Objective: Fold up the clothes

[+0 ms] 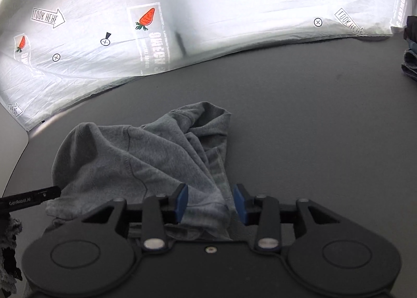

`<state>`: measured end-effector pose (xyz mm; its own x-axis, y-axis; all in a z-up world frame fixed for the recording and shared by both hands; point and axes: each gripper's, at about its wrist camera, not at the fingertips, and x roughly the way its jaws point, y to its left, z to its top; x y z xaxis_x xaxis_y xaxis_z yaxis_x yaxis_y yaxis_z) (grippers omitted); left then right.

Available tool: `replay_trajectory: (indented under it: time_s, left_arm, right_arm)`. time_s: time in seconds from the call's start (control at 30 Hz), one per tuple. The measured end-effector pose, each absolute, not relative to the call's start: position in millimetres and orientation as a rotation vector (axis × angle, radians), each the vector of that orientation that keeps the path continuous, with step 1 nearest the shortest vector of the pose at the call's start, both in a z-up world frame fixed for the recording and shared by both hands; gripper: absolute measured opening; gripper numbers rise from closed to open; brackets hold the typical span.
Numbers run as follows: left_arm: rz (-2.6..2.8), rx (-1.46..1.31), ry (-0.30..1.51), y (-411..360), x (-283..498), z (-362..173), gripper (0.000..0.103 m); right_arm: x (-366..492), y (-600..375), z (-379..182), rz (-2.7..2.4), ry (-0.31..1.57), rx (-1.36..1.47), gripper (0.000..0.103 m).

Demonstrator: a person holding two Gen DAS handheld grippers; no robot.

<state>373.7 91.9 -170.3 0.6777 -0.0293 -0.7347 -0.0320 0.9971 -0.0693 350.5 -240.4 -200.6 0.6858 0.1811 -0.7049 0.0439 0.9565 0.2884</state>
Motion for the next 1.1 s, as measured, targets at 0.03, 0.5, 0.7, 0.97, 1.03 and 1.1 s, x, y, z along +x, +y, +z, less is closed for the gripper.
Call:
replay_trajectory:
  time_s: [0.03,0.5,0.7,0.97,1.03,1.1]
  left_arm:
    - [0.01,-0.089,0.82,97.6,367.9,-166.2,0.07]
    - [0.029,-0.173,0.983,136.1,244.8,-193.1,0.071]
    - [0.003,-0.164,0.988,132.0,212.9,-195.2,0.069]
    - [-0.062,-0.213,1.028,140.4,176.9,-191.9,0.063]
    - [-0.084,-0.231,1.047,144.7,165.5,-191.6,0.062]
    - [-0.1,-0.254,1.062,149.3,155.1,-191.9,0.061]
  right_arm:
    - [340.5,-247.3,-201.7,0.072,0.821,0.308,0.045]
    - [231.5,-274.1,-238.9,0.095,0.986,0.333,0.045]
    - [198.5,-280.8,-241.1,0.139,1.012,0.352,0.045]
    - [158.8,-299.5,-243.0,0.213,1.074,0.416,0.045]
    - [148.3,-306.0,-243.6,0.23,1.094,0.44,0.045]
    - [140.5,-311.0,-244.5,0.244,1.111,0.469,0.044]
